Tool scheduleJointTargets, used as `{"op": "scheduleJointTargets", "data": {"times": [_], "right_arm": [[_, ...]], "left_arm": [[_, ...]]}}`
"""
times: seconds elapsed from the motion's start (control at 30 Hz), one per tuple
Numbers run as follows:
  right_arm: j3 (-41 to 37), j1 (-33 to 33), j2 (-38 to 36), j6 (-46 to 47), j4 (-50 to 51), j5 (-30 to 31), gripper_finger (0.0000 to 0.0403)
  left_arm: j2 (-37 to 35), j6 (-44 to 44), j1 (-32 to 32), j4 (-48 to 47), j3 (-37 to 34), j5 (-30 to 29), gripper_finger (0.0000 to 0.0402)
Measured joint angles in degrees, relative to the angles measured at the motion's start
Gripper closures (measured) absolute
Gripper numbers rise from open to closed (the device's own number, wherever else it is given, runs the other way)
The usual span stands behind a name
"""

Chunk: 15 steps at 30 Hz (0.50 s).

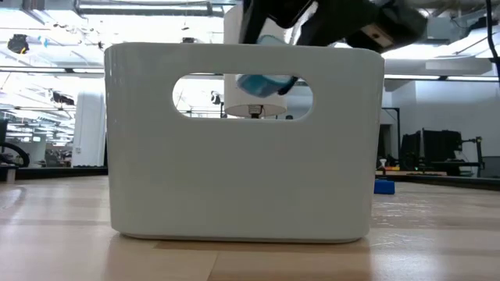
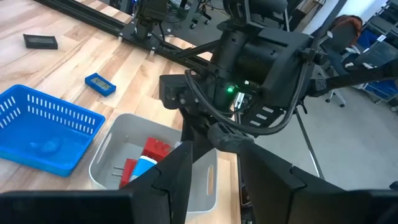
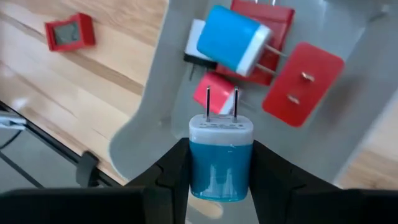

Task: Pick & Place Office items
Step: Put the blue charger adapter into the gray bin

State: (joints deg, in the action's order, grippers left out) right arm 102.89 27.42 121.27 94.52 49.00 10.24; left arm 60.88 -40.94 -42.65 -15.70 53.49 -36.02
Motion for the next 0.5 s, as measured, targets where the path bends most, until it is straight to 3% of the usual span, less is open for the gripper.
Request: {"op": "scheduleJointTargets", "data": {"times": [0.23, 0.5], "right_arm": [[0.00, -0.66, 0.00, -0.02, 0.73, -1.18, 0.0280], [0.00, -0.83, 0.00, -0.02, 1.57, -1.18, 0.0216]], "left_arm": [[0.00, 0.86, 0.00, -0.18, 0.00, 0.01, 0.0270], [0.00, 1.19, 0.00, -0.17, 0.00, 0.01, 0.0270]]}}
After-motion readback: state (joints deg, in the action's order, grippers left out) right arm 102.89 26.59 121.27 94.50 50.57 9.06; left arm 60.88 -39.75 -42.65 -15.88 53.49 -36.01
